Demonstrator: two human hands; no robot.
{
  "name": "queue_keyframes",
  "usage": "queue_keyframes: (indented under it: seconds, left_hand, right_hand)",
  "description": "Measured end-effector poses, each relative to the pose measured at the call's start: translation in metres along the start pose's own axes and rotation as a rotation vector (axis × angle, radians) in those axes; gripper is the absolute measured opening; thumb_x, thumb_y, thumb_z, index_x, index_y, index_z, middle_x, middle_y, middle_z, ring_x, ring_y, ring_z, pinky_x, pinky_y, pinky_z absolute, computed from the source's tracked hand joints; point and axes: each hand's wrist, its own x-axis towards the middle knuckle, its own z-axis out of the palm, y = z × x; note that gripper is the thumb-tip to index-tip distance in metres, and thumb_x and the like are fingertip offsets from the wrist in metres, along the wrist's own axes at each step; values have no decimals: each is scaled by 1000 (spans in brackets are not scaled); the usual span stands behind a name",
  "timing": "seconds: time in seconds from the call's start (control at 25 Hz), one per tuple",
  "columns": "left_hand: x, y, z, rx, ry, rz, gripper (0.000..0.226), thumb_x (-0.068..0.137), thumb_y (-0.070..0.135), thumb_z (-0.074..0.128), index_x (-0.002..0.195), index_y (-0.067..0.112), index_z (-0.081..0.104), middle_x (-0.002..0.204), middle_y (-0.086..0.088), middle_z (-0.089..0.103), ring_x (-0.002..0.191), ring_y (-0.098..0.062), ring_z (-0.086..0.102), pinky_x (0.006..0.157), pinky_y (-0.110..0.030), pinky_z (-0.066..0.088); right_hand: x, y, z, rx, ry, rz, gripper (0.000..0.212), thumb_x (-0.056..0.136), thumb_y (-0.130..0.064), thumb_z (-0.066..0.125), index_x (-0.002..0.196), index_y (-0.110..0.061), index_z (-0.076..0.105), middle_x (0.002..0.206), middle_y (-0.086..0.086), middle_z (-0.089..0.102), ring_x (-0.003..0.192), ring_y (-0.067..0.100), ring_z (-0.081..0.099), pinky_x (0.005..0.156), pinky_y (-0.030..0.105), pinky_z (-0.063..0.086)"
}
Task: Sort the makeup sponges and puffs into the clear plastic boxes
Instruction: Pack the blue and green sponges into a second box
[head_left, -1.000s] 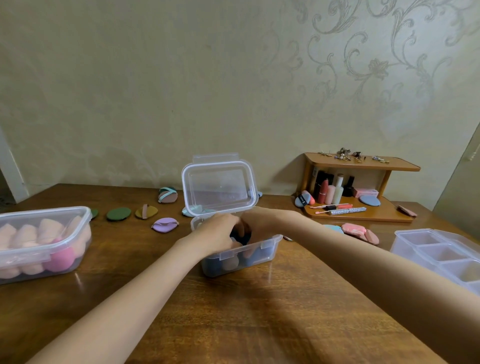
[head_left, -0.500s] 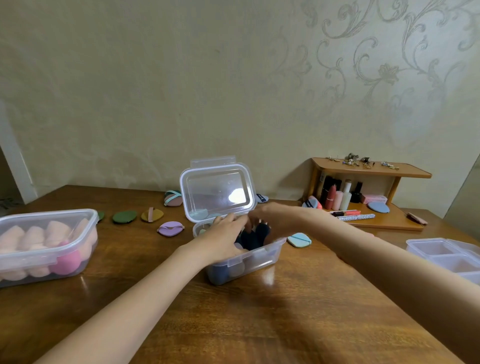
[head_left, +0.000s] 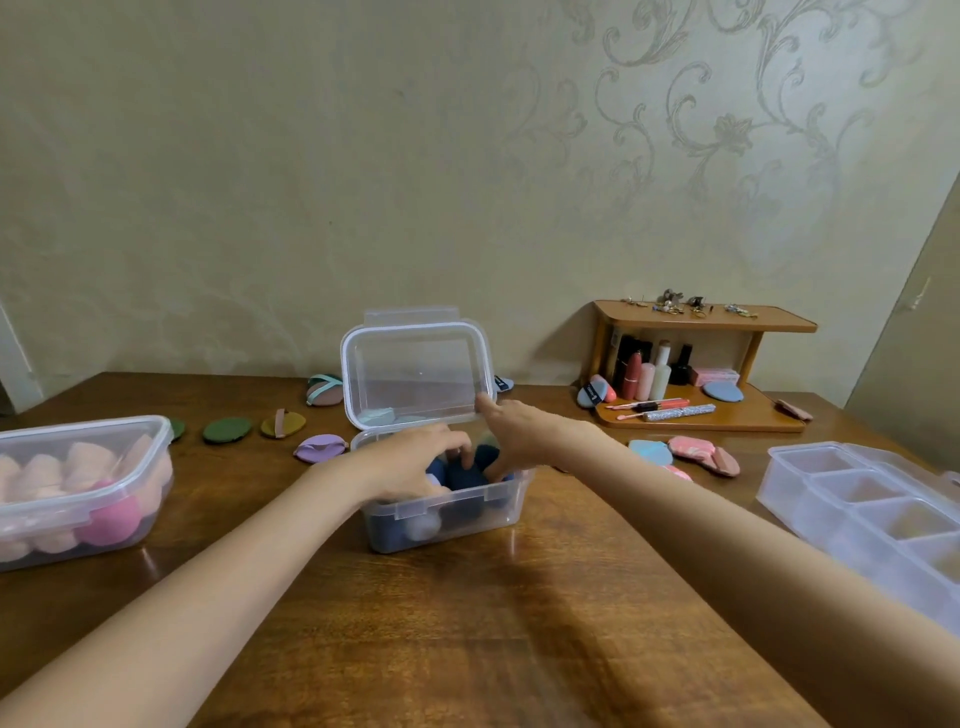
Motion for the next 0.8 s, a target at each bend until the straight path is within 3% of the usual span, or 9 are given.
queue_keyframes:
  seconds: [0.12, 0.16, 0.24, 0.32, 0.48, 0.56, 0.68, 0.8]
  left_hand:
    - [-5, 2, -2, -9, -35, 41, 32, 88, 20, 59, 120, 25, 53, 122, 4, 52, 105, -10, 47, 80, -13, 39]
    - [-5, 2, -3, -23, -38, 43, 32, 88, 21, 59, 119, 25, 53, 123, 4, 51, 106, -10, 47, 81, -13, 38]
    - [-6, 4, -6, -45, -49, 43, 31, 88, 23, 59, 118, 25, 55, 124, 5, 51, 109, -10, 47, 87, -16, 38]
    - [-8, 5, -7, -26, -48, 55, 27, 89, 25, 59, 115, 24, 59, 119, 6, 53, 107, -8, 48, 88, -16, 39]
    - [-8, 10, -1, -28, 62, -34, 12, 86, 26, 63, 93, 18, 69, 96, 9, 53, 93, -11, 53, 74, -17, 42]
    - [-3, 17, 0, 30, 102, -87, 11, 83, 27, 66, 81, 16, 64, 93, 3, 57, 88, -15, 55, 69, -19, 43]
    - [9, 23, 1, 180, 129, -130, 16, 85, 24, 63, 77, 17, 51, 91, -4, 57, 83, -18, 54, 74, -27, 47]
    - [17, 20, 0, 246, 142, -180, 17, 87, 23, 61, 80, 18, 46, 89, -3, 53, 87, -20, 55, 78, -30, 48]
  right_hand:
    - [-16, 16, -23, 345, -243, 24, 83, 80, -32, 70, 146, -23, 20, 142, 10, 44, 114, 23, 56, 84, 26, 53]
    - [-20, 22, -33, 512, -227, 38, 78, 82, -32, 68, 145, -21, 23, 141, 9, 45, 111, 21, 56, 80, 23, 53]
    - [-16, 31, -46, 726, 22, 136, 66, 86, -30, 64, 141, -15, 32, 135, 12, 51, 107, 21, 58, 79, 24, 52]
    - [-2, 33, -51, 838, 235, 227, 66, 88, -29, 62, 143, -12, 29, 139, 15, 46, 117, 25, 54, 87, 30, 47]
    - [28, 17, -48, 1061, 303, 169, 72, 89, -23, 61, 147, -12, 19, 148, 16, 35, 129, 29, 45, 94, 35, 43]
    - [35, 11, -47, 1082, 313, 148, 67, 90, -19, 59, 145, -11, 22, 138, 18, 45, 117, 29, 55, 93, 36, 46]
    - [38, 8, -46, 983, 384, 98, 55, 91, -12, 56, 141, -12, 33, 116, 24, 56, 92, 24, 61, 94, 45, 51]
    - [29, 7, -51, 824, 387, 27, 39, 92, -6, 50, 130, -11, 46, 116, 25, 60, 89, 25, 62, 93, 50, 50]
